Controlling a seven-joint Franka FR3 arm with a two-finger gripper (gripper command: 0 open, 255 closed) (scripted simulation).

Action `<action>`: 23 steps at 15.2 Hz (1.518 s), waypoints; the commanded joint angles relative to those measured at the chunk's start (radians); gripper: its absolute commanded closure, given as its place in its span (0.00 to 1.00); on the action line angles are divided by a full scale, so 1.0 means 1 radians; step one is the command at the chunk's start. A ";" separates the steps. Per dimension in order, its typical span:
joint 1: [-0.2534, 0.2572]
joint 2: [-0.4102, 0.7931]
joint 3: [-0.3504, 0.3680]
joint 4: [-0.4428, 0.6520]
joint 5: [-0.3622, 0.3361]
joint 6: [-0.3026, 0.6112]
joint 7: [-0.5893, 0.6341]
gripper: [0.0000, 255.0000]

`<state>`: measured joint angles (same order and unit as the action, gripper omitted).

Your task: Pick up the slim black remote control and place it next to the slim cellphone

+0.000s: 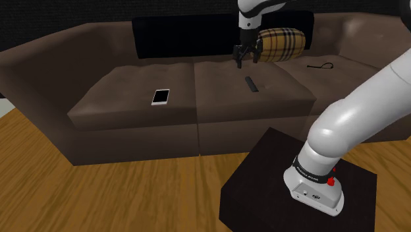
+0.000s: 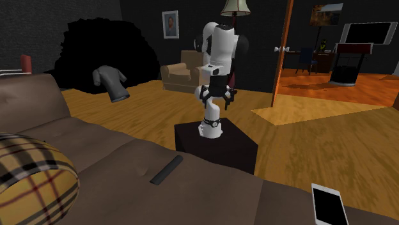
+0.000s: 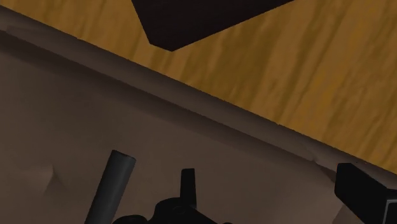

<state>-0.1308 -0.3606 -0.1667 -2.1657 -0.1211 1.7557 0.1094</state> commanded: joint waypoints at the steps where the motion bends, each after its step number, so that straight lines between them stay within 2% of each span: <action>1: -0.016 0.068 -0.032 0.028 0.011 0.031 -0.012 0.00; 12: -0.110 0.443 -0.163 0.240 0.144 0.116 -0.086 0.00; 23: -0.268 0.833 -0.209 0.542 0.327 0.094 -0.148 0.00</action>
<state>-0.3829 0.4367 -0.3749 -1.6508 0.1899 1.8499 -0.0351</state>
